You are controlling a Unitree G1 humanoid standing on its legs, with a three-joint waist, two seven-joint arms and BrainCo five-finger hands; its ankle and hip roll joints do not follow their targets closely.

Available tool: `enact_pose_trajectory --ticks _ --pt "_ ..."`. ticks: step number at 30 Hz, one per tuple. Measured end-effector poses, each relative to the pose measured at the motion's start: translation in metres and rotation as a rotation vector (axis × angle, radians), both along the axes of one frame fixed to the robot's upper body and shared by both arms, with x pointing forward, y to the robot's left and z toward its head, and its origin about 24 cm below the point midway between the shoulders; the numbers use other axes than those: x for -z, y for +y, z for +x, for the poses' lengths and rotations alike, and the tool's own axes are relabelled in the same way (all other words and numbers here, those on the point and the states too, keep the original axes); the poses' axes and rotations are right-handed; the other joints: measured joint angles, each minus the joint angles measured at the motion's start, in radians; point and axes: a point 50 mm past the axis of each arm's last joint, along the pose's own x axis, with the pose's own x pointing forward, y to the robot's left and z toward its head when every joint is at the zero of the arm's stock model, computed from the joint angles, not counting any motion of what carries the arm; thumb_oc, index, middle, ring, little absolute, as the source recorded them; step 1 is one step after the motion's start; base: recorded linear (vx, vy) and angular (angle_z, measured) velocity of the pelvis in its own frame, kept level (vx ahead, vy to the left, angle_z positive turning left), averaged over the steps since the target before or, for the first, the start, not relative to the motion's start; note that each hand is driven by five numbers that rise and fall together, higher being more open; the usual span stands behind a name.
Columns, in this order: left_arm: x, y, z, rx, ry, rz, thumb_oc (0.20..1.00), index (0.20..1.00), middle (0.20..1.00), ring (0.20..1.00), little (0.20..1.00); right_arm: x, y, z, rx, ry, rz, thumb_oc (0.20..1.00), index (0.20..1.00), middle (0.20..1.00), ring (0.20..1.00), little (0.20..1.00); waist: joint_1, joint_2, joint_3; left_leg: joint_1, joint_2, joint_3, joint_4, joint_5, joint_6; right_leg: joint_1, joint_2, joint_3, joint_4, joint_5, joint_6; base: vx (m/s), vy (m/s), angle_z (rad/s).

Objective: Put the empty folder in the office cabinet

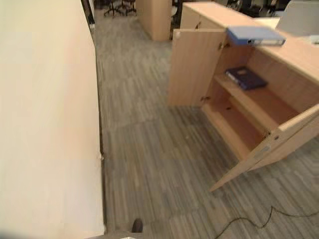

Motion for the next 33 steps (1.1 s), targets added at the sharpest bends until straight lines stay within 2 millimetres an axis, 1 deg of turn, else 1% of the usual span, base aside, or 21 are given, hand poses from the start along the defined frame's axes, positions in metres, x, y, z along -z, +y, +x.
enact_pose_trajectory --ticks 1,2,3,4,6,7,8,10,11,12,13,16,19,20,21,22,23,25,29,31,33 --pt "-0.003 0.004 0.02 0.037 -0.04 0.011 1.0 1.0 1.0 1.0 1.0 0.0 0.003 0.006 -0.005 -0.013 0.009 1.0 1.0 1.0 1.0 1.0 0.005 -0.018 -0.012 0.024 -0.055 -0.001 0.001 -0.024 0.033 -0.072 -0.059 -0.005 0.181 0.006 0.031 0.33 0.475 0.07" --pt "-0.002 0.001 0.026 0.032 -0.054 -0.016 1.0 1.0 1.0 1.0 1.0 -0.001 0.002 0.013 -0.009 -0.029 0.007 1.0 1.0 1.0 1.0 1.0 0.008 -0.009 -0.006 0.04 -0.072 -0.002 0.001 -0.034 0.046 -0.112 -0.074 -0.004 0.273 0.044 0.034 0.33 0.466 0.16" --pt "-0.001 -0.008 0.03 0.015 -0.064 -0.044 1.0 1.0 1.0 1.0 1.0 -0.002 0.002 0.022 -0.014 -0.052 0.003 1.0 1.0 1.0 1.0 1.0 0.01 0.005 0.012 0.063 -0.078 -0.003 0.001 -0.043 0.06 -0.174 -0.095 -0.006 0.422 0.115 0.032 0.24 0.22 0.19" --pt "0.001 -0.017 0.03 0.028 -0.059 -0.068 1.0 1.0 1.0 1.0 1.0 -0.004 0.002 0.033 -0.026 -0.089 -0.001 1.0 1.0 1.0 1.0 1.0 0.001 0.021 0.024 0.091 -0.089 -0.02 0.001 -0.053 0.073 -0.229 -0.141 -0.055 0.549 0.185 0.013 0.13 0.138 0.28" --pt "0.004 -0.026 0.028 0.02 -0.058 -0.132 1.0 1.0 1.0 1.0 1.0 -0.006 -0.005 0.033 -0.045 -0.091 -0.02 1.0 1.0 1.0 1.0 1.0 0.006 0.041 0.031 0.112 -0.103 -0.037 0.033 -0.087 0.102 -0.294 -0.19 -0.099 0.628 0.162 -0.012 0.15 0.024 0.41" --pt "0.004 -0.028 0.028 0.023 -0.061 -0.159 1.0 1.0 1.0 1.0 1.0 -0.009 -0.008 0.042 -0.063 -0.108 -0.033 1.0 1.0 1.0 1.0 1.0 0.01 0.049 0.04 0.124 -0.098 -0.044 0.037 -0.098 0.084 -0.314 -0.203 -0.128 0.621 0.144 -0.008 0.17 -0.032 0.45" --pt "0.003 -0.027 0.034 0.028 -0.093 -0.147 1.0 1.0 1.0 1.0 1.0 -0.011 -0.009 0.051 -0.071 -0.135 -0.033 1.0 1.0 1.0 1.0 1.0 0.011 0.054 0.056 0.144 -0.086 -0.061 0.038 -0.108 0.069 -0.381 -0.221 -0.177 0.52 0.1 -0.012 0.15 -0.131 0.3" --pt "0.003 -0.026 0.031 0.036 -0.082 -0.109 1.0 1.0 1.0 1.0 1.0 -0.015 -0.008 0.067 -0.078 -0.193 -0.031 1.0 1.0 1.0 1.0 1.0 -0.005 0.058 0.088 0.162 -0.071 -0.059 0.039 -0.121 0.047 -0.443 -0.213 -0.228 0.276 0.102 -0.01 0.25 -0.245 -0.04" --pt "0.001 -0.017 0.027 0.022 -0.087 -0.07 1.0 1.0 1.0 1.0 1.0 -0.017 -0.008 0.074 -0.067 -0.212 -0.029 1.0 1.0 1.0 1.0 1.0 -0.006 0.061 0.126 0.188 -0.044 -0.05 0.037 -0.152 0.031 -0.421 -0.126 -0.237 -0.137 0.17 0.068 0.32 -0.26 -0.22" --pt "0.0 -0.01 0.023 0.009 -0.073 -0.049 1.0 1.0 1.0 1.0 1.0 -0.016 -0.005 0.071 -0.055 -0.206 -0.02 1.0 1.0 1.0 1.0 1.0 -0.02 0.047 0.151 0.211 -0.049 -0.054 0.032 -0.174 0.013 -0.415 -0.107 -0.219 -0.234 0.194 0.079 0.26 -0.202 -0.23" --pt "-0.001 -0.003 0.019 -0.023 -0.07 -0.026 1.0 1.0 1.0 1.0 1.0 -0.013 -0.001 0.066 -0.039 -0.199 -0.006 1.0 1.0 1.0 1.0 1.0 -0.026 0.022 0.149 0.221 -0.052 -0.056 0.033 -0.194 0.017 -0.417 -0.088 -0.182 -0.298 0.212 0.089 0.23 -0.164 0.02" --pt "-0.003 0.009 0.001 -0.053 -0.029 0.015 1.0 1.0 1.0 1.0 1.0 -0.008 0.005 0.05 0.002 -0.156 0.014 1.0 1.0 1.0 1.0 1.0 -0.043 0.0 0.151 0.29 -0.045 -0.079 0.025 -0.226 0.008 -0.387 -0.063 -0.166 -0.266 0.279 0.036 0.25 -0.185 0.2" --pt "-0.002 0.007 -0.004 -0.042 -0.004 0.014 1.0 1.0 1.0 1.0 1.0 -0.009 -0.001 0.048 0.007 -0.149 0.0 1.0 1.0 1.0 1.0 1.0 -0.061 0.042 0.141 0.319 0.035 -0.117 0.051 -0.27 -0.045 -0.334 0.005 -0.179 -0.274 0.325 0.002 0.3 -0.244 0.38" --pt "-0.002 0.01 -0.004 -0.044 0.003 0.023 1.0 1.0 1.0 1.0 1.0 -0.008 -0.001 0.045 0.01 -0.138 0.0 1.0 1.0 1.0 1.0 1.0 -0.066 0.041 0.139 0.333 0.051 -0.133 0.061 -0.27 -0.056 -0.306 0.026 -0.176 -0.292 0.34 -0.018 0.18 -0.162 0.62" --pt "-0.003 0.012 -0.004 -0.044 0.002 0.028 1.0 1.0 1.0 1.0 1.0 -0.007 -0.001 0.04 0.014 -0.124 0.001 1.0 1.0 1.0 1.0 1.0 -0.065 0.021 0.132 0.335 0.053 -0.135 0.096 -0.26 -0.08 -0.277 0.032 -0.179 -0.312 0.38 -0.065 0.24 -0.243 0.4" --pt "-0.002 0.01 -0.006 -0.046 0.006 0.026 1.0 1.0 1.0 1.0 1.0 -0.006 -0.002 0.035 0.02 -0.106 -0.005 1.0 1.0 1.0 1.0 1.0 -0.064 0.016 0.122 0.337 0.06 -0.136 0.121 -0.254 -0.093 -0.256 0.039 -0.186 -0.326 0.382 -0.072 0.18 -0.264 0.04" --pt "-0.001 0.004 -0.012 -0.048 0.021 0.009 1.0 1.0 1.0 1.0 1.0 -0.006 -0.004 0.033 0.023 -0.103 -0.009 1.0 1.0 1.0 1.0 1.0 -0.042 -0.001 0.093 0.306 0.065 -0.13 0.217 -0.253 -0.097 -0.206 0.063 -0.175 -0.371 0.38 -0.117 0.18 -0.264 -0.12" --pt "0.0 0.001 -0.012 -0.043 0.02 0.002 1.0 1.0 1.0 1.0 1.0 -0.007 -0.005 0.035 0.028 -0.114 -0.009 1.0 1.0 1.0 1.0 1.0 -0.043 -0.003 0.074 0.27 0.081 -0.146 0.287 -0.277 -0.122 -0.189 0.085 -0.178 -0.395 0.374 -0.139 0.17 -0.291 -0.09" --pt "-0.001 -0.008 0.027 0.009 -0.092 -0.022 1.0 1.0 1.0 1.0 1.0 -0.008 -0.007 0.036 0.03 -0.13 -0.024 1.0 1.0 1.0 1.0 1.0 -0.049 -0.016 0.082 0.166 0.099 -0.147 0.496 -0.278 -0.159 -0.149 0.114 -0.2 -0.424 0.36 -0.19 0.09 -0.194 0.22" --pt "-0.004 -0.01 0.047 0.03 -0.146 -0.021 1.0 1.0 1.0 1.0 1.0 -0.008 -0.004 0.042 0.021 -0.153 -0.018 1.0 1.0 1.0 1.0 1.0 -0.05 -0.03 0.105 0.037 0.086 -0.151 0.758 -0.232 -0.208 -0.12 0.117 -0.209 -0.441 0.354 -0.194 0.07 -0.108 0.03" --pt "-0.005 -0.008 0.049 0.033 -0.15 -0.016 1.0 1.0 1.0 1.0 1.0 -0.007 -0.002 0.04 0.006 -0.143 -0.015 1.0 1.0 1.0 1.0 1.0 -0.049 -0.037 0.107 0.0 0.09 -0.136 0.805 -0.226 -0.2 -0.111 0.118 -0.205 -0.446 0.348 -0.202 0.12 -0.092 -0.08"
